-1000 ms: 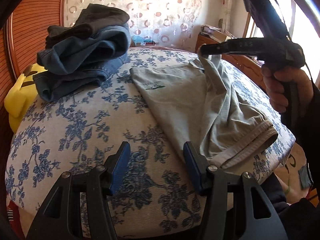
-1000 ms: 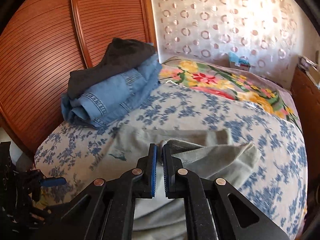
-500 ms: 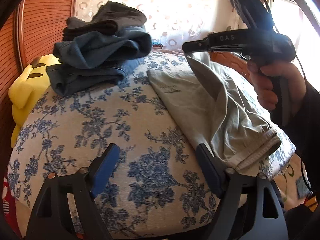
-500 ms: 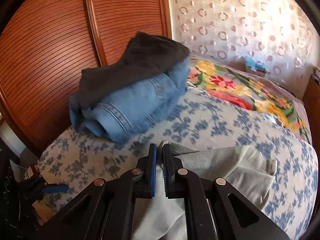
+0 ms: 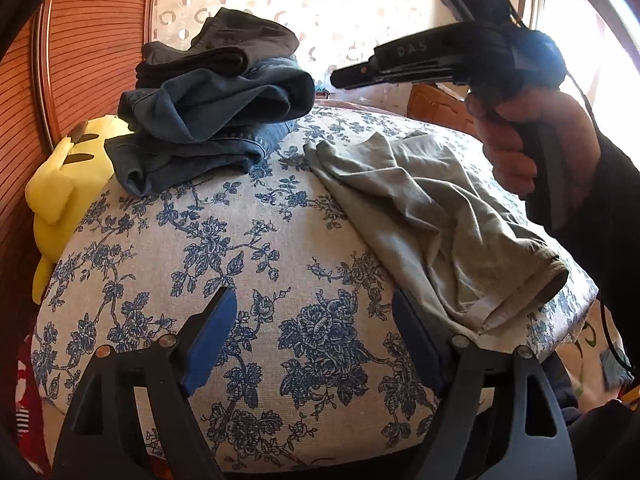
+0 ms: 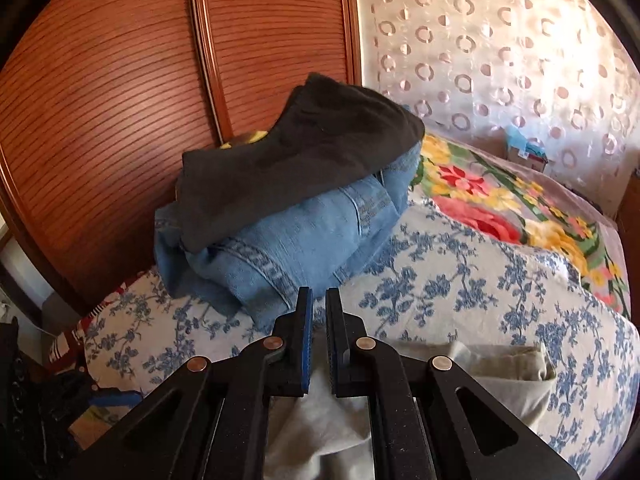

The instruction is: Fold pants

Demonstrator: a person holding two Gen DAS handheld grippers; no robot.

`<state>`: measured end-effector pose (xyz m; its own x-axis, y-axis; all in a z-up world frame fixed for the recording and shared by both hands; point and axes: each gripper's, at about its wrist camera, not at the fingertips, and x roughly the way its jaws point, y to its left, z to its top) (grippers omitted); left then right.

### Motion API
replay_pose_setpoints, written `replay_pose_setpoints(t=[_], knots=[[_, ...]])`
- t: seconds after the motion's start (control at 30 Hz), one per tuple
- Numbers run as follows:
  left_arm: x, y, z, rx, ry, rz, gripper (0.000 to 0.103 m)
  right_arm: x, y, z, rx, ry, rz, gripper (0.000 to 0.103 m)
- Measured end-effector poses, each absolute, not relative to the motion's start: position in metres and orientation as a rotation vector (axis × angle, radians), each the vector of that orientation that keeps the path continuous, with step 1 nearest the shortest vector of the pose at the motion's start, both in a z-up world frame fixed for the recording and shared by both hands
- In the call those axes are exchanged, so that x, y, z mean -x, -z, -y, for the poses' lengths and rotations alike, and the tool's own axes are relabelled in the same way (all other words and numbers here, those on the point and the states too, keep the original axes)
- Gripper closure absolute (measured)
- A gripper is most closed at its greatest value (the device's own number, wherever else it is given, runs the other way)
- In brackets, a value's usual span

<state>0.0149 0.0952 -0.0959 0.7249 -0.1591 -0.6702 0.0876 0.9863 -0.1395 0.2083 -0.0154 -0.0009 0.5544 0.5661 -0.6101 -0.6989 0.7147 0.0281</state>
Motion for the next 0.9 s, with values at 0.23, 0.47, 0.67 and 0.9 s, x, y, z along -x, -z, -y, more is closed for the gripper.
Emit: replay_pose_setpoints(t=[0.23, 0.47, 0.67, 0.9], knots=[[-0.022, 0.093, -0.085, 0.090, 0.160, -0.738, 0.023, -0.190, 0.000, 0.050, 0.227, -0.702, -0.629, 0.083], [-0.032, 0.092, -0.069, 0.083, 0.194, -0.743, 0.023, -0.160, 0.016, 0.098, 0.199, -0.632, -0.646, 0.060], [-0.039, 0.088, -0.052, 0.058, 0.221, -0.750, 0.026, -0.133, 0.039, 0.129, 0.189, -0.566, -0.673, 0.054], [-0.036, 0.082, -0.032, 0.041, 0.266, -0.753, 0.041, -0.111, 0.057, 0.159, 0.177, -0.505, -0.690, 0.054]])
